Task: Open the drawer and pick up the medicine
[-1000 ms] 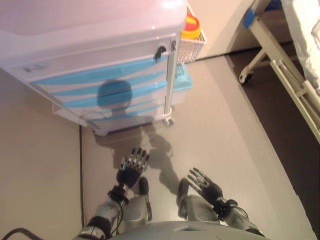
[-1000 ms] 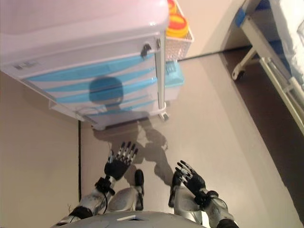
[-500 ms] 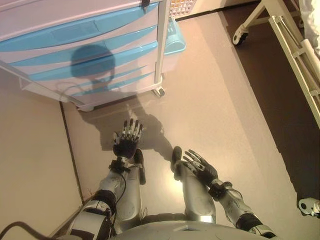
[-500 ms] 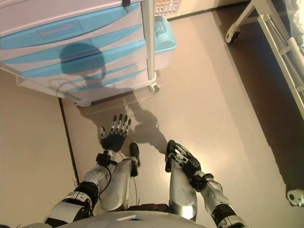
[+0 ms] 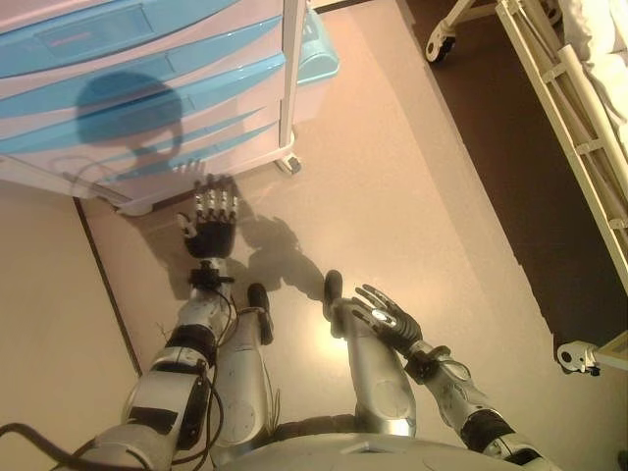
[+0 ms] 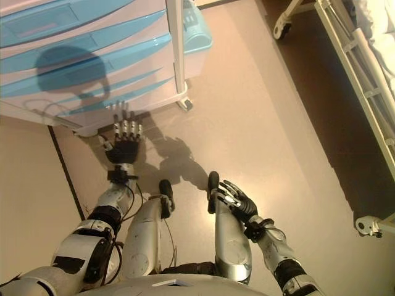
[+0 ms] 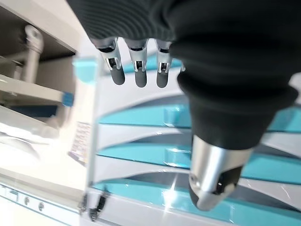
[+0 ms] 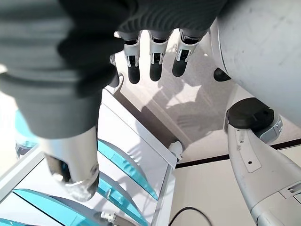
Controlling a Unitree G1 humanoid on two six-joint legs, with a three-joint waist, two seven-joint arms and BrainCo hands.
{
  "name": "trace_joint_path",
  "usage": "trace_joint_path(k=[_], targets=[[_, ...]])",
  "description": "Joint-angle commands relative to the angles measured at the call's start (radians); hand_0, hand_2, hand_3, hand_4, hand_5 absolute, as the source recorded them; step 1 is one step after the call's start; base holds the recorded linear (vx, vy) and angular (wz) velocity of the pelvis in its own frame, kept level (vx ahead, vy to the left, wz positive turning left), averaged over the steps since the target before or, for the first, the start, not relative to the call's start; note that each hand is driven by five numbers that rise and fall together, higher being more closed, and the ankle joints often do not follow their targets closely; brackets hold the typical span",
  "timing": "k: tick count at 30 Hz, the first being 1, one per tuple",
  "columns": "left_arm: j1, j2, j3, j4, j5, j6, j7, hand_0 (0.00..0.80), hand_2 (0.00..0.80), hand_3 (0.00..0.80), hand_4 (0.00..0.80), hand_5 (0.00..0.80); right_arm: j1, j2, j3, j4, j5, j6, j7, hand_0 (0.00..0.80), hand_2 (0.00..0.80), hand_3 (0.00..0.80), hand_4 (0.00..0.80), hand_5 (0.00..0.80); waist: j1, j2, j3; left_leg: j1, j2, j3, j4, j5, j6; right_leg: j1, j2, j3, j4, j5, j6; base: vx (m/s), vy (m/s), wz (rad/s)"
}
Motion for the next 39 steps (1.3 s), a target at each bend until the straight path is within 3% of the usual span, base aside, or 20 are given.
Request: trace_joint_path(k=[1, 9, 26, 39], targets=[[-0.054, 0.033, 0.038, -0.022, -0.062, -0.002, -0.033, 0.000, 0.000, 0.000, 0.000, 0.000, 0.084, -0.037, 0.092, -0.020, 0.010, 0.012, 0.026, 0.000, 0.000, 0.000, 0.000, 0.000, -0.016, 0.006, -0.013, 0.005, -0.044, -0.009, -0.078, -0.032, -0.001, -0.035, 0.020, 0.023, 0.075, -0.068, 0.034, 0.000, 0.000, 0.00], [-0.180, 0.144, 0.045, 0.016, -0.086, -0.039, -0.004, 0.000, 0.000, 0.000, 0.000, 0.000, 0.096, -0.055, 0.127, -0.024, 0.033, -0.009, 0.038, 0.000, 0.000, 0.000, 0.000, 0.000, -0.030, -0.007, -0.012, -0.029, -0.033, 0.002, -0.061, -0.047, 0.000, -0.066, 0.026, 0.026, 0.073, -0.063, 0.034, 0.003, 0.000, -0.01], [-0.323, 0.281, 0.029, 0.073, -0.093, -0.082, 0.112, 0.000, 0.000, 0.000, 0.000, 0.000, 0.099, -0.086, 0.125, -0.008, 0.035, -0.055, 0.040, 0.000, 0.000, 0.000, 0.000, 0.000, -0.048, 0.014, -0.012, -0.078, -0.042, 0.023, -0.044, -0.061, 0.007, -0.119, 0.022, 0.029, 0.073, -0.058, 0.026, 0.008, 0.037, -0.03], [-0.249, 0.186, 0.001, 0.089, -0.051, -0.007, 0.063, 0.000, 0.000, 0.000, 0.000, 0.000, 0.083, -0.073, 0.134, -0.027, 0.037, -0.030, 0.025, 0.000, 0.000, 0.000, 0.000, 0.000, -0.036, 0.017, -0.012, -0.093, -0.054, 0.015, -0.065, -0.053, 0.006, -0.142, 0.024, 0.012, 0.082, -0.058, 0.032, -0.001, -0.002, 0.00]])
